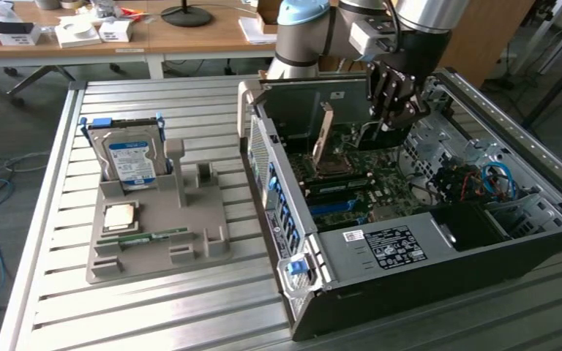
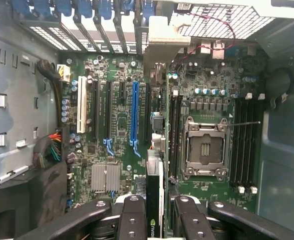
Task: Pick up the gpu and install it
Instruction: 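Insert the gpu into the slot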
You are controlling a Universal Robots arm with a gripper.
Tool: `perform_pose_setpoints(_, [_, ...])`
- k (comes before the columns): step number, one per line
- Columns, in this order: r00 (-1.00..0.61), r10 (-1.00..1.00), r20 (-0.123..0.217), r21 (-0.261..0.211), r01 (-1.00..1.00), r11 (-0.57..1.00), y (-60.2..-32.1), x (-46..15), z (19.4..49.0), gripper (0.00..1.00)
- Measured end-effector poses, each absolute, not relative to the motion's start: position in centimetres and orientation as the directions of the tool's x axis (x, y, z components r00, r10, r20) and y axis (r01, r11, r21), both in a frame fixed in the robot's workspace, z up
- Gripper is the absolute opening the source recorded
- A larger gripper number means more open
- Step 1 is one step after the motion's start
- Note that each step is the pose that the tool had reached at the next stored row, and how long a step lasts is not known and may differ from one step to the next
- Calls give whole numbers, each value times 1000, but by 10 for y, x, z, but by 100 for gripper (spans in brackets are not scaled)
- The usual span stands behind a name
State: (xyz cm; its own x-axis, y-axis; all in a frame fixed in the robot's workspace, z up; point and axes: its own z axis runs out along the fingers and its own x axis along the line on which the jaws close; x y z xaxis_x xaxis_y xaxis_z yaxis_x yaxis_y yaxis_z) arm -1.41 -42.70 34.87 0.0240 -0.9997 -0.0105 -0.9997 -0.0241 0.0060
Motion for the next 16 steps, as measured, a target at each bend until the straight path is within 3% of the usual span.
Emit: perform_pose_setpoints(16, [24,-1000,-11,6,-1000,-24,-427,-16,343,26])
